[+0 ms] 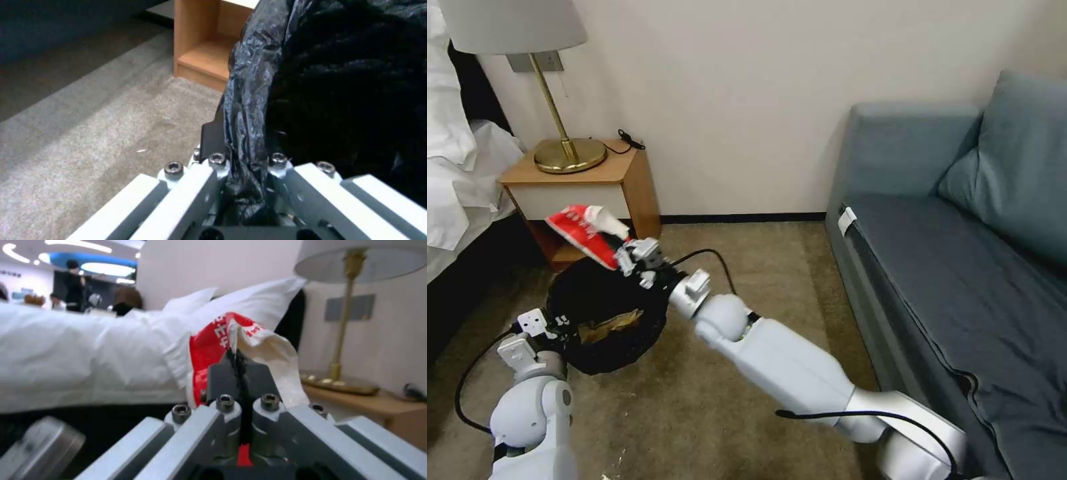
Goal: Pick up the trash bin, then pick up the garbage on the floor and place it into the trash bin.
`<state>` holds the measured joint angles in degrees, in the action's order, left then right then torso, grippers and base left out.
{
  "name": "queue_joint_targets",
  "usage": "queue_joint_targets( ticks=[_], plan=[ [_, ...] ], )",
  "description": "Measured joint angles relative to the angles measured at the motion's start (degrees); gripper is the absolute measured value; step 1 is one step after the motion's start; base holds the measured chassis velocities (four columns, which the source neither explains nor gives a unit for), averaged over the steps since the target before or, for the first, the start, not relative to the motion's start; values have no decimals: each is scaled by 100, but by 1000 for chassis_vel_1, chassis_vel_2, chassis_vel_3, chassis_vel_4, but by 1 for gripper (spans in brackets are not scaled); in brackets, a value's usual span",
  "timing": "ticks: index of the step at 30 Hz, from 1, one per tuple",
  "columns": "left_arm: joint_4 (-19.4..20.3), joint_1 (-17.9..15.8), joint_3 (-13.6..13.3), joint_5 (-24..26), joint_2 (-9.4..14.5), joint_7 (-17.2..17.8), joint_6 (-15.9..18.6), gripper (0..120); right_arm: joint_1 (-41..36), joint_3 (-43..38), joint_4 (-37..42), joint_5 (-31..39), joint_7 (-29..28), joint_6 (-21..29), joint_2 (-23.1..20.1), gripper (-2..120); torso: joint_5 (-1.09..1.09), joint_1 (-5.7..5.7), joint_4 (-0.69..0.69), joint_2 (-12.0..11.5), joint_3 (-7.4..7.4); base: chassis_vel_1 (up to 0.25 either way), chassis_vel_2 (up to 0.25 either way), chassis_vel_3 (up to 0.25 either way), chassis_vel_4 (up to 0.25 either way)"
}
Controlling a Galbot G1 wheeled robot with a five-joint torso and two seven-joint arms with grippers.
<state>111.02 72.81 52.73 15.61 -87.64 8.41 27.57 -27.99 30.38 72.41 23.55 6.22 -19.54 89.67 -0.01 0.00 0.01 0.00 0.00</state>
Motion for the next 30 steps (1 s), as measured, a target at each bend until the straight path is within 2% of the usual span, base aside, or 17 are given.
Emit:
queue_joint_targets(
  ticks=[7, 8, 9, 11, 13, 15, 16, 18, 19, 21, 22, 25, 26, 30],
  plan=[
    [5, -9, 18, 10, -1, 0, -1, 1, -308, 55, -166, -442, -73, 35, -4, 2, 1, 0, -1, 0, 0, 0, 0, 0, 0],
    [-1, -11, 16, 9, -12, 0, -9, 1, -373, 43, -188, -502, -115, 35, -10, 9, 1, 0, -1, 0, 0, 0, 0, 0, 0],
    [-1, -11, 16, 9, -12, 0, -9, 1, -373, 43, -188, -502, -115, 35, -10, 9, 1, 0, -1, 0, 0, 0, 0, 0, 0],
    [-17, -20, 4, 0, -25, -2, -16, 1, -419, 18, -193, -515, -154, 35, -19, 20, 1, 0, -2, 0, 0, 0, 0, 0, 0],
    [-24, -27, -3, -7, -28, -2, -17, 1, -420, 7, -188, -513, -165, 39, -24, 23, 1, 0, -2, 0, 0, 0, 0, 0, 0],
    [-28, -64, -12, -18, -30, -2, -17, 1, -398, -18, -149, -486, -181, 60, -40, 35, 1, 0, -2, 0, 0, 0, 0, 0, 0],
    [-28, -64, -12, -18, -30, -2, -17, 1, -398, -18, -149, -486, -181, 60, -40, 35, 1, 0, -2, 0, 0, 0, 0, 0, 0],
    [-27, -95, -17, -19, -29, -1, -8, 1, -355, -84, -109, -447, -182, 84, -48, 45, 1, 0, -2, 0, 0, 0, 0, 0, 0],
    [-27, -95, -17, -19, -29, -1, -8, 1, -355, -84, -109, -447, -182, 84, -48, 45, 1, 0, -2, 0, 0, 0, 0, 0, 0],
    [-18, -105, -14, -19, -16, 2, 8, 1, -304, -215, -75, -379, -187, 130, -52, 55, 1, 0, -2, 0, 0, 0, 0, 0, 0],
    [-18, -105, -14, -19, -16, 2, 8, 1, -304, -215, -75, -379, -187, 130, -52, 55, 1, 0, -2, 0, 0, 0, 0, 0, 0],
    [-15, -101, 24, -4, 6, 3, 9, 1, -156, -467, -64, -318, -298, 216, -96, 71, 1, 0, -2, 0, 0, 0, 0, 0, 0],
    [-15, -101, 24, -4, 6, 3, 9, 1, -156, -467, -64, -318, -298, 216, -96, 71, 1, 0, -2, 0, 0, 0, 0, 0, 0],
    [18, -42, 86, 48, 22, -3, 9, 1, 284, -863, -505, -553, -636, 408, -200, 88, 3, 0, -1, 0, 0, 0, 0, 0, 0]
  ],
)
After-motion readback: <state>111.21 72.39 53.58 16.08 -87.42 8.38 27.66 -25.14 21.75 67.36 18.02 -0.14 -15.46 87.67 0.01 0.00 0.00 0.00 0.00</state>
